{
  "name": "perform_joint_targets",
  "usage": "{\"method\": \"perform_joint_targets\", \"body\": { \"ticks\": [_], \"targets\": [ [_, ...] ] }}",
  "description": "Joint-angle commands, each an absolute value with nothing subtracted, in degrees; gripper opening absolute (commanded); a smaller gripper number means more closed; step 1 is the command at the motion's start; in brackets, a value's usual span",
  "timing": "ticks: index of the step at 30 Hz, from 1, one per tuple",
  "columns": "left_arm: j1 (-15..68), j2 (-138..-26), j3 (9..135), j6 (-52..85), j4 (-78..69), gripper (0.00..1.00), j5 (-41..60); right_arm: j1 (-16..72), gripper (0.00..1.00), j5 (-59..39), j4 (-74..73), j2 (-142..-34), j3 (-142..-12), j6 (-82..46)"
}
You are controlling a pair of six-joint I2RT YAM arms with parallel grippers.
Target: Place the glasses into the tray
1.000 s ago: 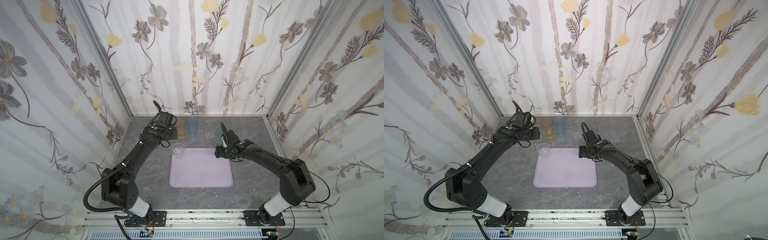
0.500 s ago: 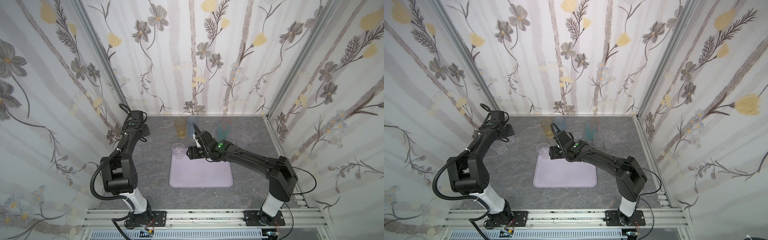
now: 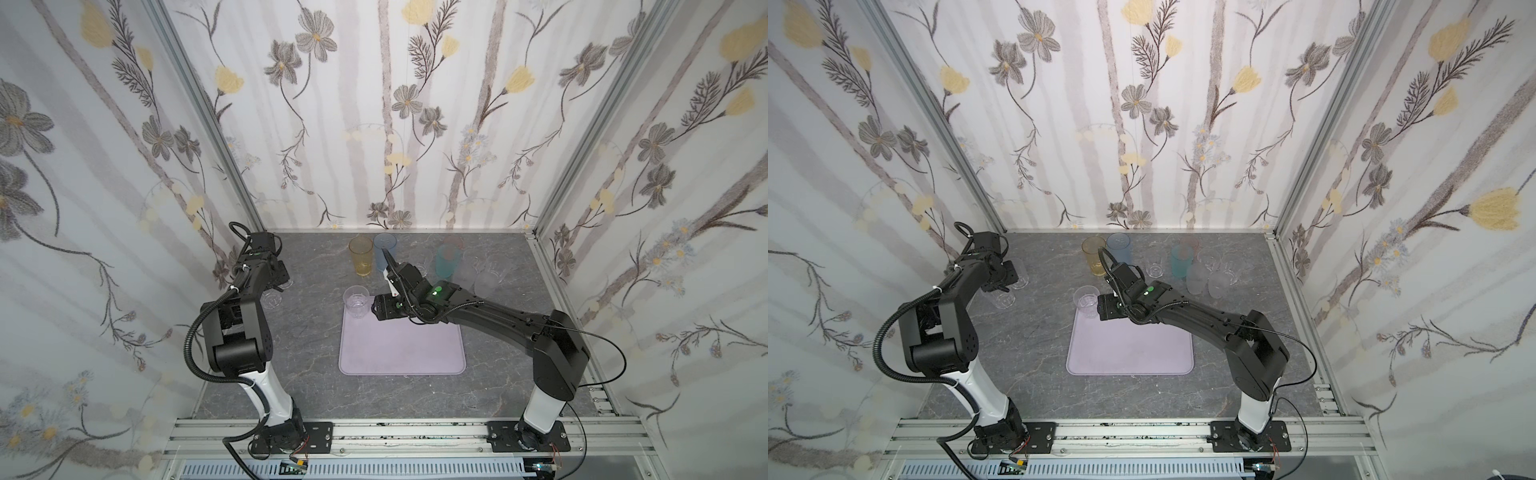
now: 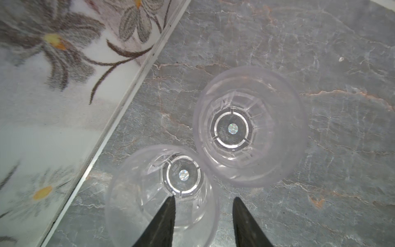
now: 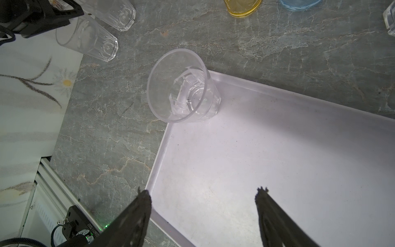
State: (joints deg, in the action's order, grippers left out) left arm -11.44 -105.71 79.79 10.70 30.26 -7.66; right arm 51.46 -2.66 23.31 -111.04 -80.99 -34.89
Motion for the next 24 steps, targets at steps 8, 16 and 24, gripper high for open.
{"method": "perform_joint_targets", "body": {
  "ticks": [8,16,24],
  "targets": [
    [-11.51,-108.37,80.30,9.59,29.56,0.14,-5.75,51.54,0.77,-2.72,22.08,-110.92,-79.96,-34.37],
    [-11.08,-102.07,74.64,10.99,29.96,0.00,-4.25,51.13,0.77,-2.72,23.45,-111.58,-82.16,-33.66],
    [-4.15,-86.11,68.03,14.94,34.38,0.00,-3.88,49.92,0.77,-3.47,26.66,-113.04,-86.98,-31.59]
  ]
}}
